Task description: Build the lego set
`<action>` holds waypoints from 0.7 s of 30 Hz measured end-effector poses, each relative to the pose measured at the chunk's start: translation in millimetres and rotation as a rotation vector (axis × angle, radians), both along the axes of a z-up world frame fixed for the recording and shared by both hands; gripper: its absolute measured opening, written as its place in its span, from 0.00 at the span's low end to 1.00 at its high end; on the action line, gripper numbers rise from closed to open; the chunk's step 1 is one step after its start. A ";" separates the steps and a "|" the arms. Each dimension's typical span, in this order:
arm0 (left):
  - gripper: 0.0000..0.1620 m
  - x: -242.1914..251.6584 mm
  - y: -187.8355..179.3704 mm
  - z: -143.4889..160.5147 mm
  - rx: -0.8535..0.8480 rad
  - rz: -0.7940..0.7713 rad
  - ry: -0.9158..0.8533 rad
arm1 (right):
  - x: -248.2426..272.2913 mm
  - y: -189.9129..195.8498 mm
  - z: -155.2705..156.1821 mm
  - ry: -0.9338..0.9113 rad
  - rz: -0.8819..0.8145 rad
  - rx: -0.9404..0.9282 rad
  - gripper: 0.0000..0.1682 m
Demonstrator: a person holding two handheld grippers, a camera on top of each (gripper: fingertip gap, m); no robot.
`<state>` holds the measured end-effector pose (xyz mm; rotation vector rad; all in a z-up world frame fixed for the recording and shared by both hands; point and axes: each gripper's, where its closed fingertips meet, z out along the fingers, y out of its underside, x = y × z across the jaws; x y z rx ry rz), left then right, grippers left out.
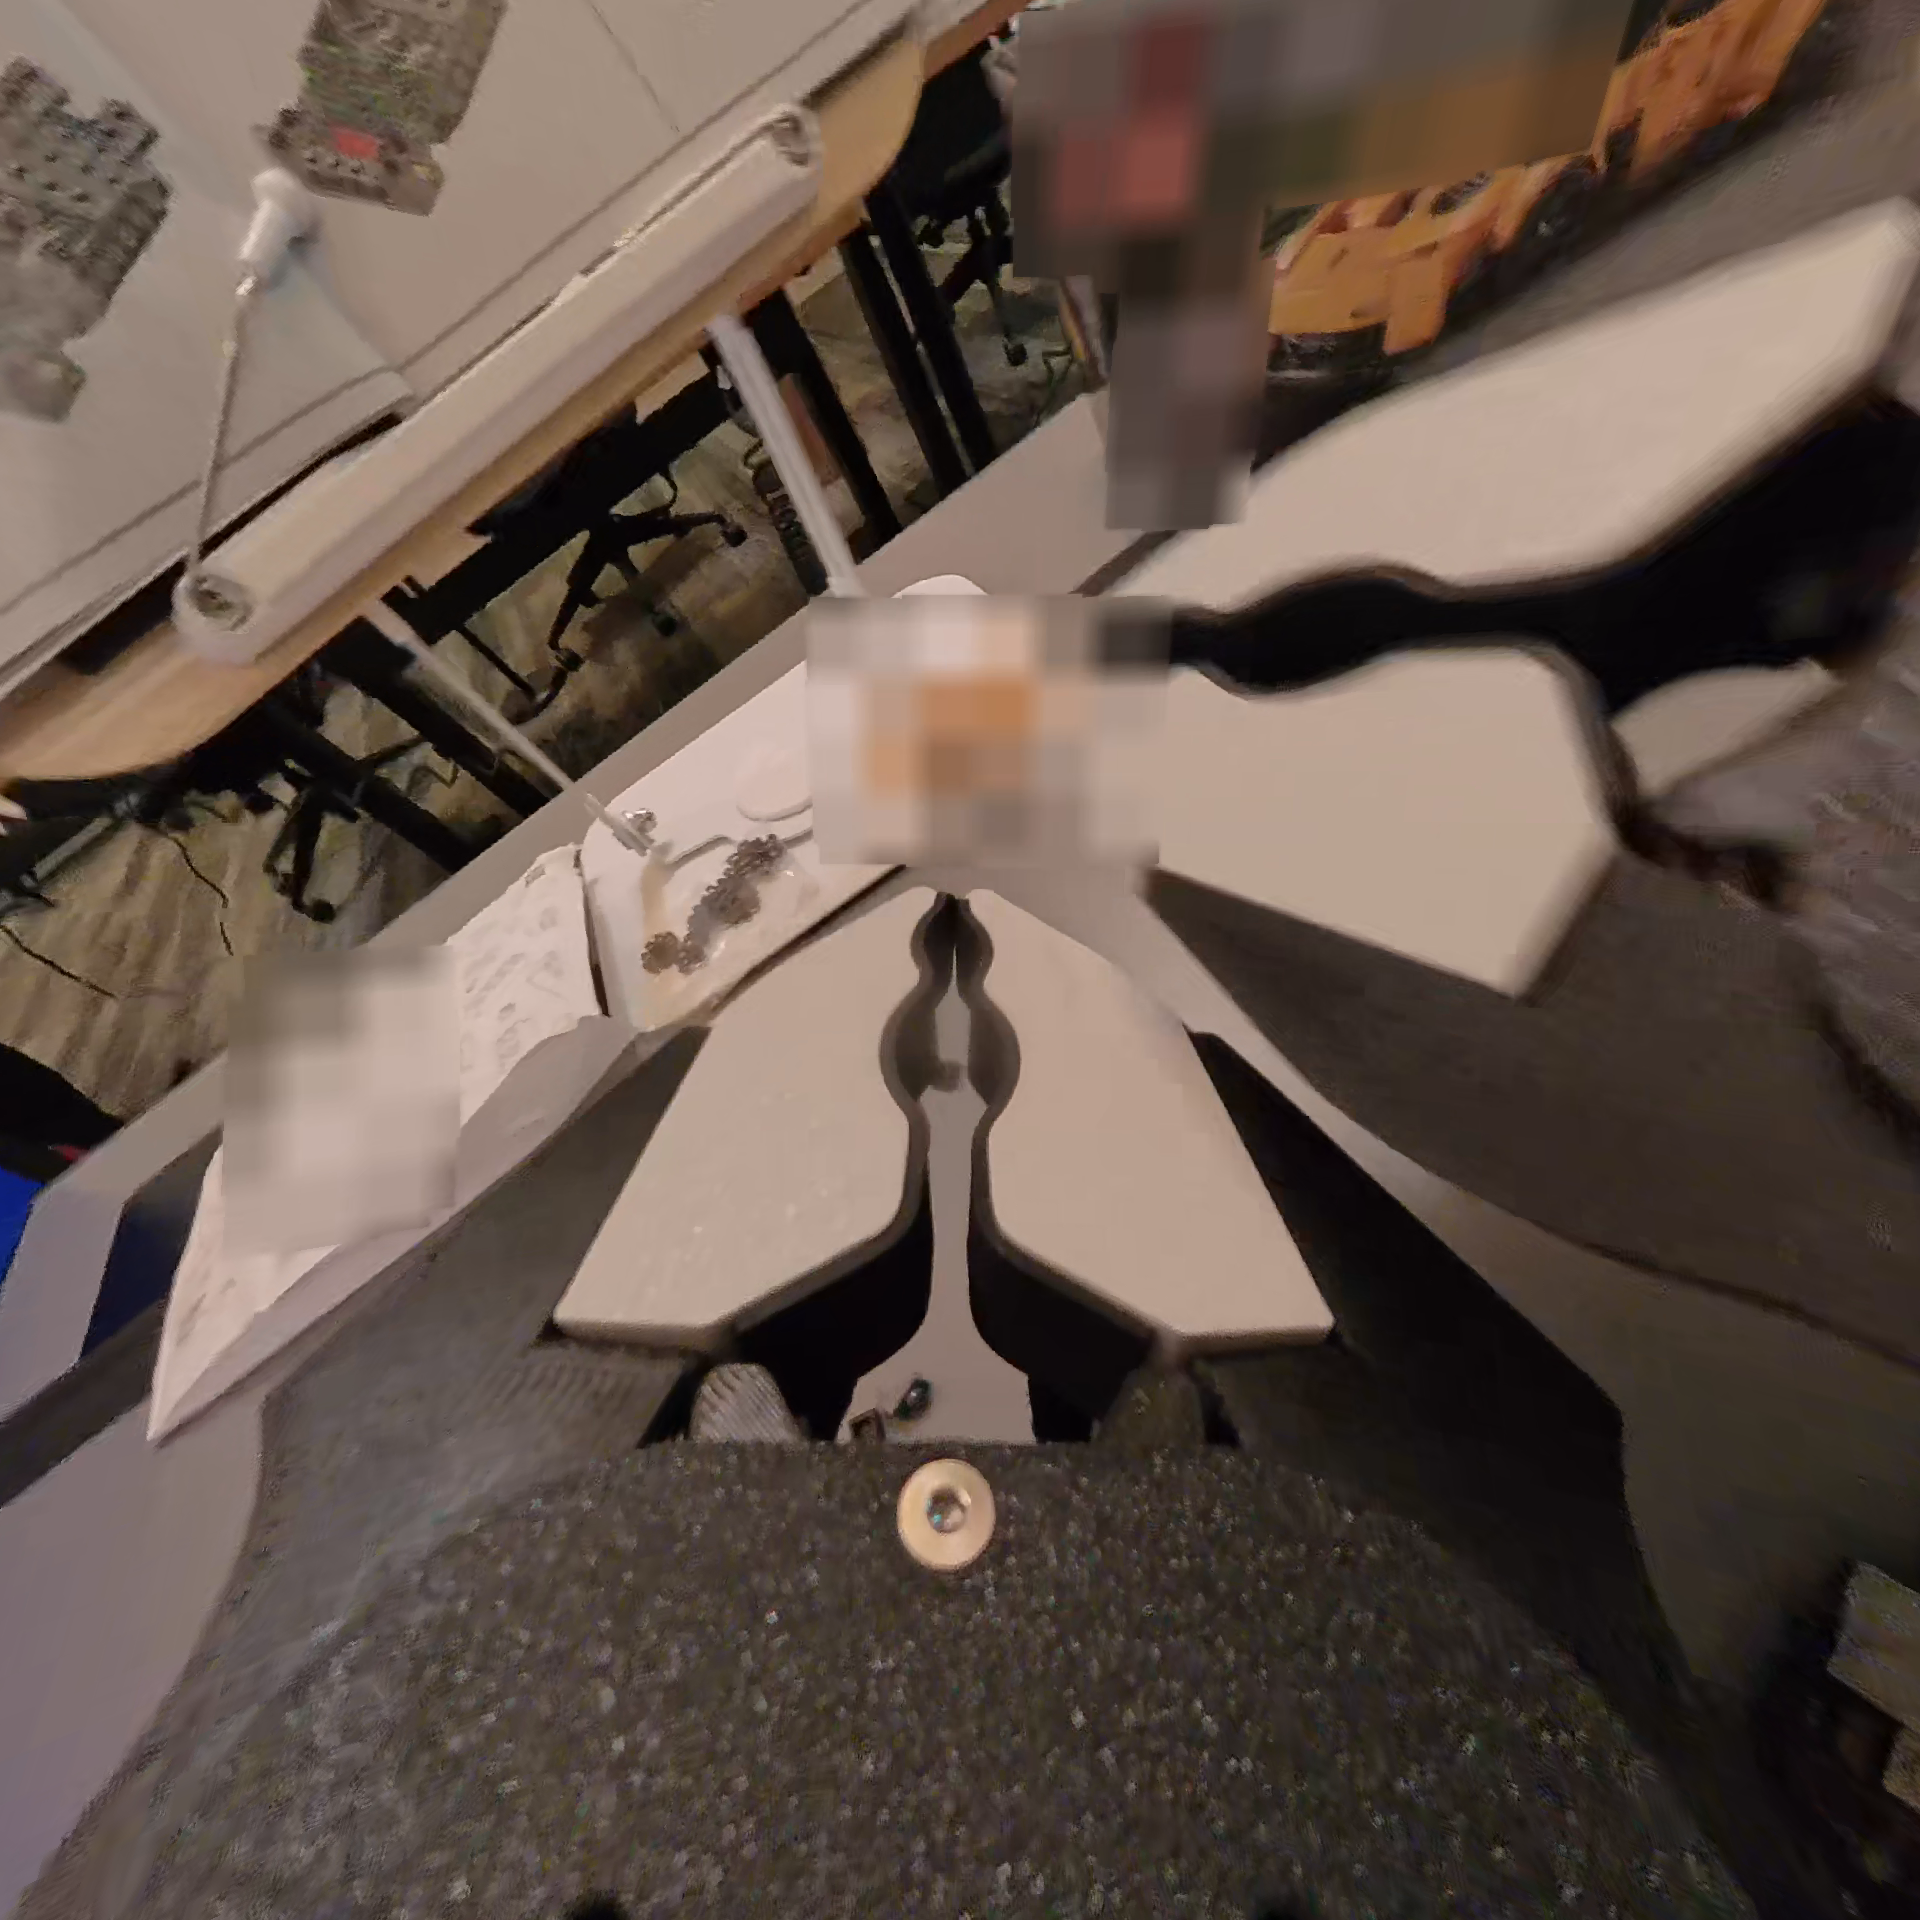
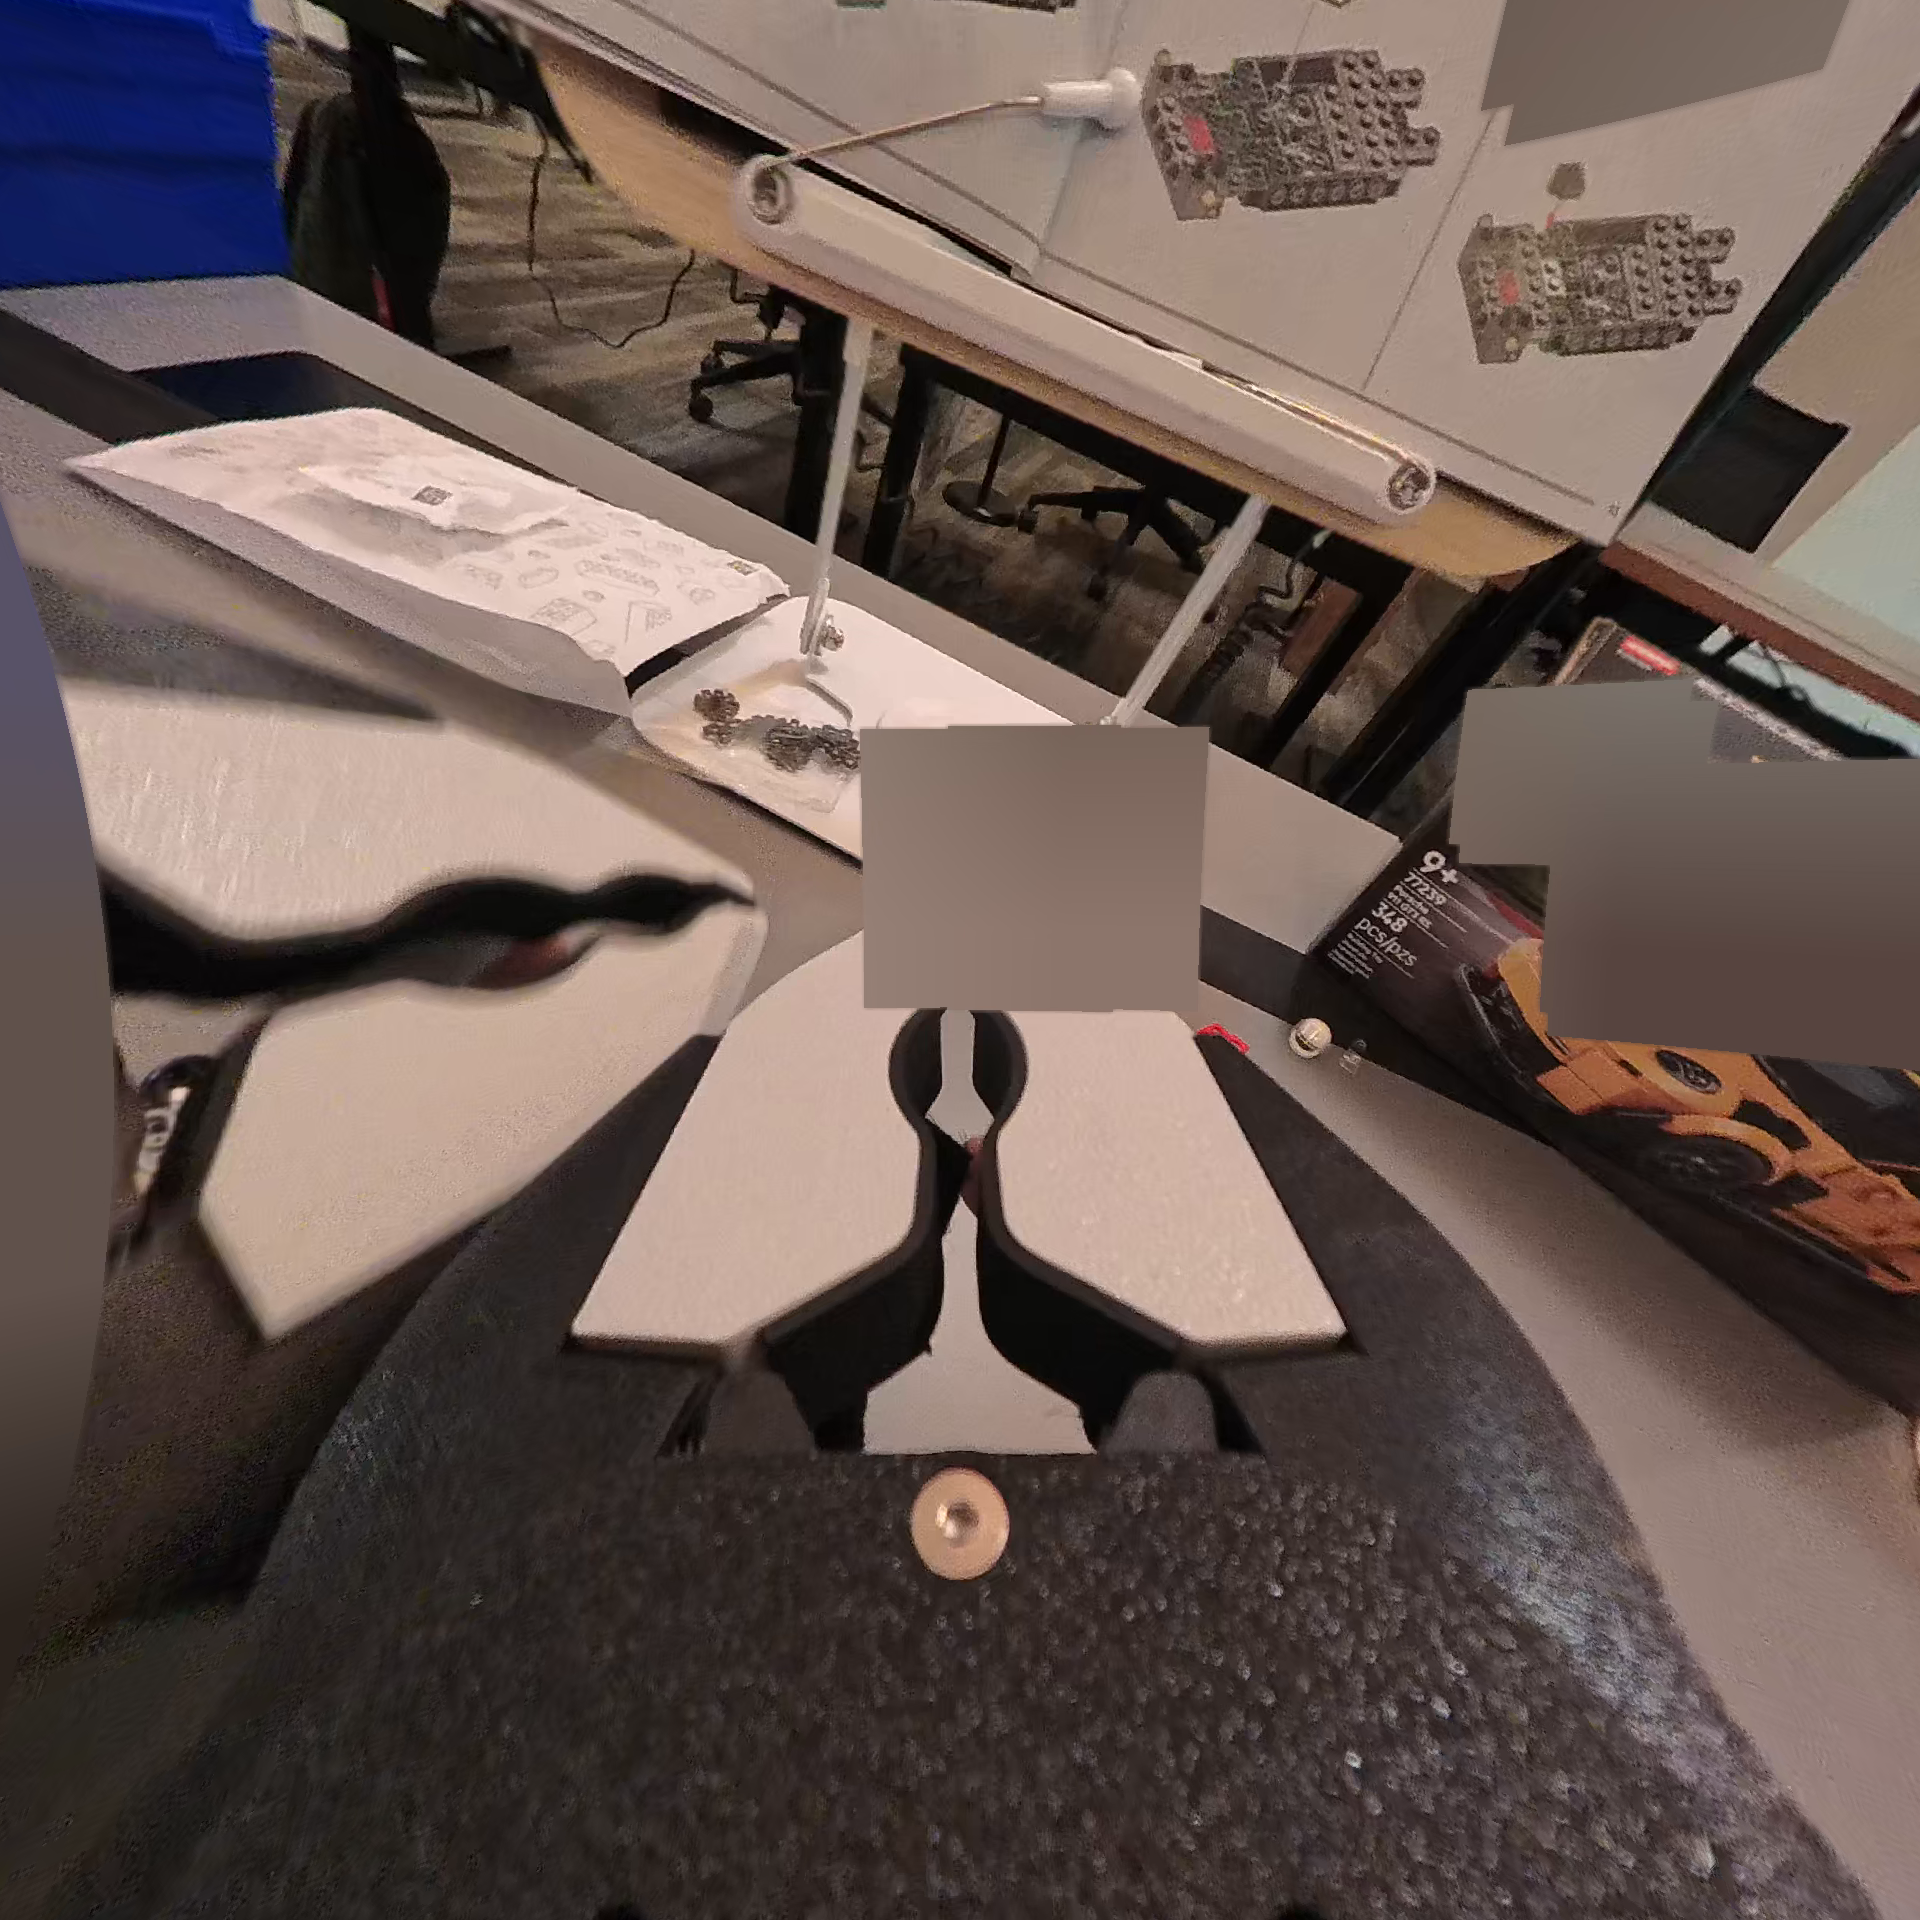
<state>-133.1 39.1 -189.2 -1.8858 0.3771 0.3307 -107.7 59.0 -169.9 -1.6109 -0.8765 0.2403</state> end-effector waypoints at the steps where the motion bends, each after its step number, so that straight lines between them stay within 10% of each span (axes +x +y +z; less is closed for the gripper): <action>1: 0.00 7.5 -0.8 -2.8 -0.002 -0.019 0.029 | 2.8 3.4 1.0 0.008 -0.010 -0.006 0.00; 21: 0.00 11.8 -0.3 -8.4 -0.030 -0.041 -0.030 | 4.9 4.2 -10.1 -0.011 -0.009 -0.027 0.00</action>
